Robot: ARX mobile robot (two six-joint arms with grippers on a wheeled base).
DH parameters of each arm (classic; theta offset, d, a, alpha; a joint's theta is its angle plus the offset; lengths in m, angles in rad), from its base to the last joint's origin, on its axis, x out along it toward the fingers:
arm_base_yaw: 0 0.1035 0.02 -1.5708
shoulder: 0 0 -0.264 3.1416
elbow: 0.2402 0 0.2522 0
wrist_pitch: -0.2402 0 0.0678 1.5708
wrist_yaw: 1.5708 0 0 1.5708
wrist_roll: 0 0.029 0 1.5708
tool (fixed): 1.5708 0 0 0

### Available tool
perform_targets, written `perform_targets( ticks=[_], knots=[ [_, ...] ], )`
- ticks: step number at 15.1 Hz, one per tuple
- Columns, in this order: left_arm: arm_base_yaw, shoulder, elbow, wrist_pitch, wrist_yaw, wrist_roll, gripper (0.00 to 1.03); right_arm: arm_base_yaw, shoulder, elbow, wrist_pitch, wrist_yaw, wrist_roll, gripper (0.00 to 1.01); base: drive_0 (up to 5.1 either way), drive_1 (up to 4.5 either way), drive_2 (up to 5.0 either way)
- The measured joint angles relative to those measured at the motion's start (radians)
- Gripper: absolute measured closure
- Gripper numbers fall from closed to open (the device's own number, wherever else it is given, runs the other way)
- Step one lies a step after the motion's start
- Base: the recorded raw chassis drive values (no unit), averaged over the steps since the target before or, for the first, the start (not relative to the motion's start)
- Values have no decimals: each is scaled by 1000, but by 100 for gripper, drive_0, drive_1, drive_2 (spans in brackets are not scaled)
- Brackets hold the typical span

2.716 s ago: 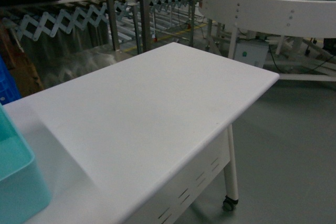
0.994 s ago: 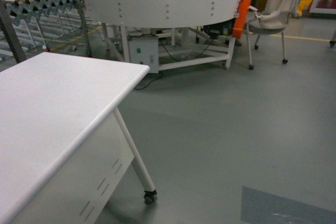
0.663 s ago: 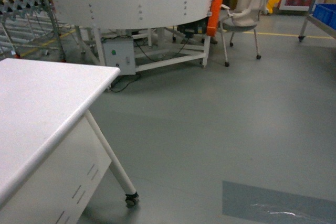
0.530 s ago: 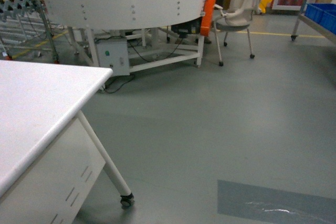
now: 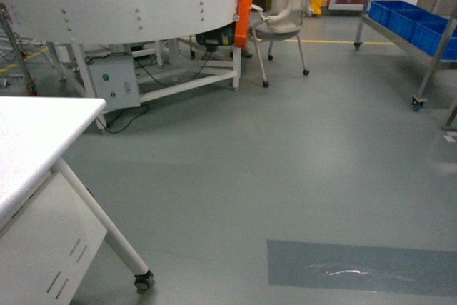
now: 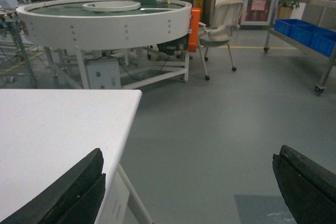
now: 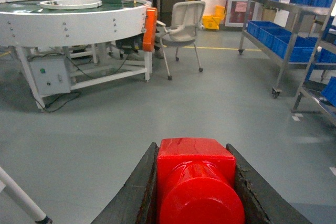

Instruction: Pick red block from blue box to shelf

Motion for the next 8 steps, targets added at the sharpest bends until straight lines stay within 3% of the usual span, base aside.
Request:
perform_targets(
  ticks=[7, 8],
  knots=[
    [-2, 0, 0, 1, 0, 0, 5, 0, 0, 0, 4, 0, 0, 73, -151, -151, -151],
    [-2, 0, 0, 0, 0, 0, 5, 0, 0, 0, -1, 0, 0, 73, -7, 394, -409]
  ],
)
